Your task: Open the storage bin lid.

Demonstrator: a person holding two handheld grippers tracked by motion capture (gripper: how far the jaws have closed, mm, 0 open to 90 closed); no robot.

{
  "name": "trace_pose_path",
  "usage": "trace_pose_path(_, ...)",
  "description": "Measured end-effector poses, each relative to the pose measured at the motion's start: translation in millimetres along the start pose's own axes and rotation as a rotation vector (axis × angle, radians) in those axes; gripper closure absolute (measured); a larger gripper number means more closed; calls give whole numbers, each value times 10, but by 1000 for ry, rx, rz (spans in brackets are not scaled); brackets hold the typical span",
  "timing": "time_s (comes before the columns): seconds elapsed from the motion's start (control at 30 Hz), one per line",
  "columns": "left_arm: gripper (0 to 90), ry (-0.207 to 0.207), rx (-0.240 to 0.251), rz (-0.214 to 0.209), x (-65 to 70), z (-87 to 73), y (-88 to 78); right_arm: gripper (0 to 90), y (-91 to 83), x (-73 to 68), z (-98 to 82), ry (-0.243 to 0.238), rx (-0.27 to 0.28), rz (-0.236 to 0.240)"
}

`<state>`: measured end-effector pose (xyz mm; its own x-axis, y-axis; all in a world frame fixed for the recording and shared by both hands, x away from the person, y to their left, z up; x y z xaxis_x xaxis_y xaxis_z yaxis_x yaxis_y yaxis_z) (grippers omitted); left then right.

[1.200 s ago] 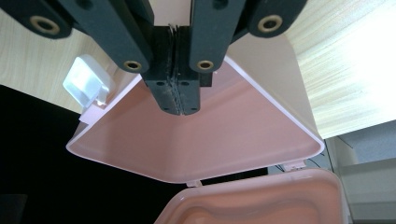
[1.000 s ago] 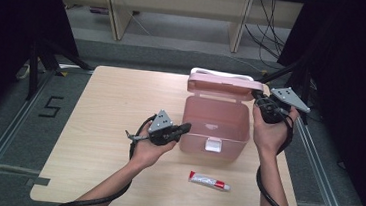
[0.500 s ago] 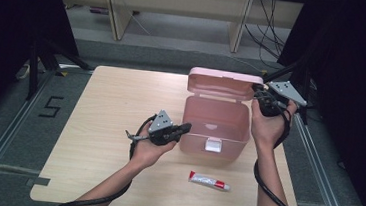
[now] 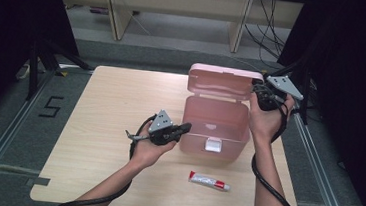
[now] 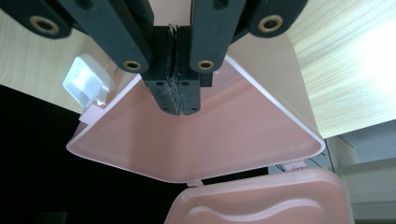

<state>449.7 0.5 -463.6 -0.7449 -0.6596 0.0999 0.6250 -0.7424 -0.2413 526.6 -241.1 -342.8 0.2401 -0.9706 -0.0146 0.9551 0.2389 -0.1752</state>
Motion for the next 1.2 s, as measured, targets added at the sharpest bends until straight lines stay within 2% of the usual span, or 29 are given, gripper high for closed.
trace_pose_path(0.17,881,0,0,0,0,0,-1,895,55,11,19,7,2,-18)
trace_pose_path(0.23,880,1,-1,0,0,-1,-2,891,84,33,28,-8,8,-23)
trace_pose_path(0.27,880,2,-2,0,0,-1,-2,893,88,26,24,8,3,-24)
trace_pose_path(0.37,880,2,-3,1,0,0,-2,900,119,56,30,1,5,-28)
trace_pose_path(0.4,880,2,-3,1,0,0,-1,900,125,55,29,14,5,-34)
trace_pose_path(0.47,880,2,-2,0,-1,1,0,900,142,76,20,3,0,-37)
trace_pose_path(0.73,880,1,-3,-1,-1,0,0,900,193,91,5,16,-9,-37)
trace_pose_path(0.9,880,2,-3,-1,-2,1,0,900,221,116,-4,-4,-22,-44)
trace_pose_path(0.93,880,2,-3,0,-1,0,0,900,230,116,-3,-2,-20,-45)
trace_pose_path(0.97,880,2,-3,-1,-1,0,1,900,234,98,-4,23,-24,-46)
trace_pose_path(1.07,880,1,-3,-2,-2,0,2,900,261,120,-12,1,-30,-46)
trace_pose_path(1.2,880,2,-4,-2,-2,1,2,900,281,125,-24,9,-38,-48)
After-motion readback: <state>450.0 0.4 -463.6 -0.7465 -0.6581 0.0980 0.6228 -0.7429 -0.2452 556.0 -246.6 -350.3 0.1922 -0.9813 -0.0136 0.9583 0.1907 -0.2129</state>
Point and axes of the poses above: each handheld gripper's, and its own axes: y roughly forward along the jaws, z roughly out of its top, x roughly to its right, the point moved 6 cm from there along y, roughly forward along the jaws, and after that the axes turned 3 degrees about z, right-handed, at the moved point
